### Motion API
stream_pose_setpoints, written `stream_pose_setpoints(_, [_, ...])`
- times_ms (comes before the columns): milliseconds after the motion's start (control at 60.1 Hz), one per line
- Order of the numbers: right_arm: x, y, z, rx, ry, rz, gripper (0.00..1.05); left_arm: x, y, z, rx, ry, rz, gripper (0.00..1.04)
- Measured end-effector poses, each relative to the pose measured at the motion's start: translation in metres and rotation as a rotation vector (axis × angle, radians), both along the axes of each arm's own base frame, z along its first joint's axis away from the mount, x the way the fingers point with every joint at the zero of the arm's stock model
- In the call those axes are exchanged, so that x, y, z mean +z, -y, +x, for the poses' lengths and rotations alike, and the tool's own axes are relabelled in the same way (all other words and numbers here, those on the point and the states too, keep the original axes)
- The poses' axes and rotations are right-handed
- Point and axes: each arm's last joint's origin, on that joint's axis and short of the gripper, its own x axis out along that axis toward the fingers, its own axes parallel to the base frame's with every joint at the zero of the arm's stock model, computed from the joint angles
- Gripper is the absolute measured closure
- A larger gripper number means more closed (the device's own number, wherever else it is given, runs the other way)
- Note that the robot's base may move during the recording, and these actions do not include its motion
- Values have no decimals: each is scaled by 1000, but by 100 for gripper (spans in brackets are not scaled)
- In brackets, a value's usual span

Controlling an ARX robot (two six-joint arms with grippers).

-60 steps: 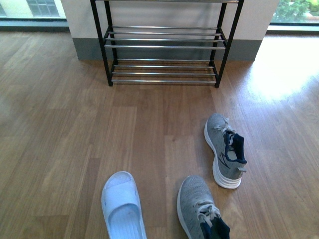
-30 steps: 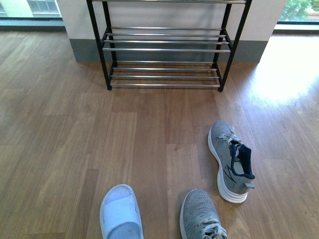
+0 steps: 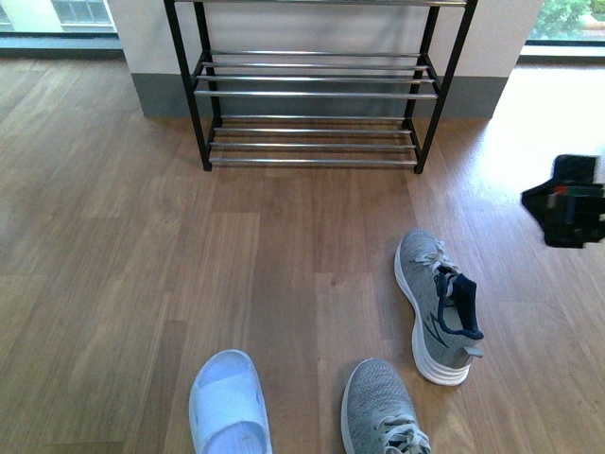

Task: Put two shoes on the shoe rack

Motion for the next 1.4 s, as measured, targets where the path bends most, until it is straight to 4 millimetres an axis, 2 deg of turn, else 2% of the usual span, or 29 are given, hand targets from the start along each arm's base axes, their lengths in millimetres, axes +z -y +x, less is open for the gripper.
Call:
stream_pose_setpoints(150, [-50,6,43,13,-124,-24,9,0,0,0,0,0,0,9])
stream_pose_setpoints(250, [-81,13,61,22,-189,-51,9,0,0,0,0,0,0,9])
stream_pose_setpoints(366, [-115,28,75,-2,-260,-99,9,0,0,0,0,0,0,9])
stream_pose_setpoints(549, [-155,49,87,-11,-349,-136,9,0,0,0,0,0,0,9])
stream_pose_setpoints(699, [-181,51,91,46,-425,-138,9,0,0,0,0,0,0,9])
stream_pose_setpoints(865, [-201,52,93,50,-465,-134,9,0,0,0,0,0,0,9])
stream_pose_setpoints(1248, [-214,58,107,61,-461,-139,9,0,0,0,0,0,0,9])
stream_pose_setpoints(1398, [-221,59,110,55,-453,-103,34,0,0,0,0,0,0,9])
